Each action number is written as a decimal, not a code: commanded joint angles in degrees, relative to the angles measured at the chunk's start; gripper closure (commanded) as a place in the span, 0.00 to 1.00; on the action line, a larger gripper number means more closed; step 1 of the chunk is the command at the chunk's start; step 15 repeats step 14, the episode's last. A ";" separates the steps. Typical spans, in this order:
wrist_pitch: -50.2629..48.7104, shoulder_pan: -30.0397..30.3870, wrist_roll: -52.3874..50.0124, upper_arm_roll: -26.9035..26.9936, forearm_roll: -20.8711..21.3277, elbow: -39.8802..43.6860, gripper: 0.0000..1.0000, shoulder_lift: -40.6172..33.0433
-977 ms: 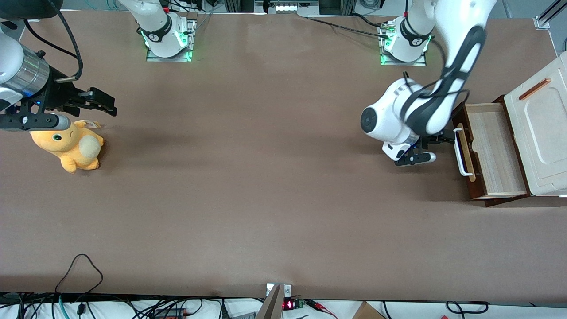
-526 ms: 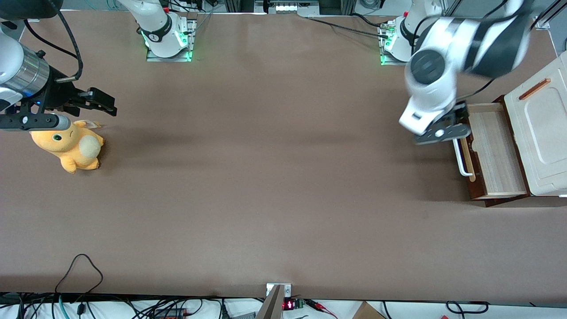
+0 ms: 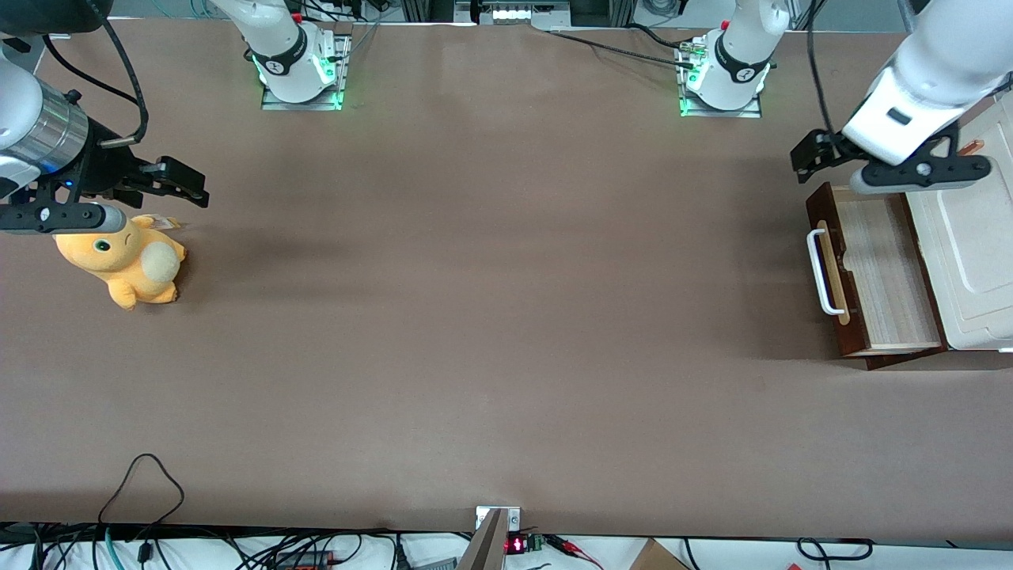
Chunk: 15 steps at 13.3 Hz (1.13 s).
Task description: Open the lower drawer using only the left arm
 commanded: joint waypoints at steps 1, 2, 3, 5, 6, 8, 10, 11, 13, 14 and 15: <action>-1.40 0.51 5.08 2.36 -3.92 3.26 0.00 1.38; -1.22 0.51 5.43 2.37 -3.93 3.53 0.00 1.47; -0.78 0.51 5.43 2.37 -4.01 3.62 0.00 1.39; -0.61 0.42 5.43 2.37 -4.10 4.41 0.00 1.56; 0.18 0.42 5.43 2.37 -4.45 4.42 0.00 1.56; 1.33 0.42 5.35 2.54 -7.43 4.42 0.00 1.56; 1.33 0.51 5.43 2.55 -7.10 4.50 0.00 1.65; 1.33 0.42 5.35 2.46 -7.00 4.50 0.00 1.74; 1.33 0.42 5.34 2.55 -6.74 4.50 0.00 1.74; 1.33 0.42 5.34 2.46 -6.74 4.50 0.00 1.82; 1.33 0.42 5.34 2.46 -6.74 4.50 0.00 1.82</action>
